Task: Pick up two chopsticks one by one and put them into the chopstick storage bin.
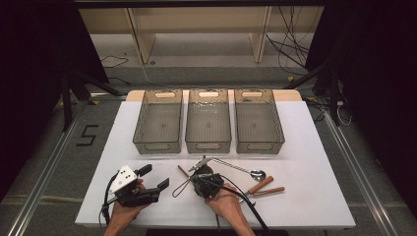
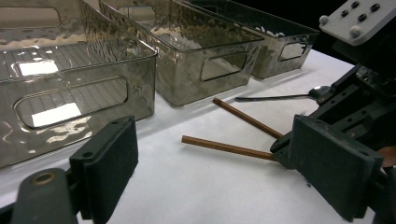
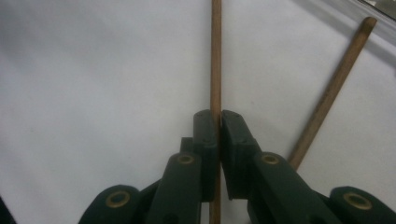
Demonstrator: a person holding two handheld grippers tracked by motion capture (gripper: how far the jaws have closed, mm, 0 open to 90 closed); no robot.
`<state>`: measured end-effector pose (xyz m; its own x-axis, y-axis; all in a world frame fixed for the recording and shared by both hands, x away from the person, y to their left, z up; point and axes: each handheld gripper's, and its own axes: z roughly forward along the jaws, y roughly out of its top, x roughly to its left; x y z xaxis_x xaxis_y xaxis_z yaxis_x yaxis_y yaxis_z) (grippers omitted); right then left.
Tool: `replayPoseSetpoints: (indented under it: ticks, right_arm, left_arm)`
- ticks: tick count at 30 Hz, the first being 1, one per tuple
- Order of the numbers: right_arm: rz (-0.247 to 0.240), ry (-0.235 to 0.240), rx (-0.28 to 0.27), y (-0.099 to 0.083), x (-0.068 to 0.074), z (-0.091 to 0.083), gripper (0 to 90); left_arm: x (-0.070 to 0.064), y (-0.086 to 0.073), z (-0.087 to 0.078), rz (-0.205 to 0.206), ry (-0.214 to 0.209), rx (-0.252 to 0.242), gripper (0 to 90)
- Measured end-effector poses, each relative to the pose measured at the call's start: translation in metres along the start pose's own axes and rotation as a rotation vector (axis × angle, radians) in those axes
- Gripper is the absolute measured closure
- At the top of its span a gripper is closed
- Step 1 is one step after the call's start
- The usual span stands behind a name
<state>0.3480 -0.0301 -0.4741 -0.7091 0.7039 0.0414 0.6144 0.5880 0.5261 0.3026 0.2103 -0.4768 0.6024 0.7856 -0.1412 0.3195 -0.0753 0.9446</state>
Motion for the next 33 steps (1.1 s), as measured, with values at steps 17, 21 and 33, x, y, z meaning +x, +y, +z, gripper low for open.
replayPoseSetpoints:
  ticks: [17, 21, 33]
  right_arm:
    - [0.034, 0.107, -0.104, 0.003, -0.007, -0.022, 85.7]
    - [0.033, 0.129, -0.123, 0.002, -0.006, -0.026, 85.7]
    - [0.017, 0.167, -0.194, 0.005, -0.001, -0.045, 85.7]
  left_arm:
    - [0.004, 0.001, 0.01, -0.146, -0.019, 0.066, 16.8]
    - [0.0, 0.002, 0.016, -0.186, -0.05, 0.091, 17.3]
    - [-0.004, 0.015, 0.029, -0.422, -0.163, 0.083, 25.2]
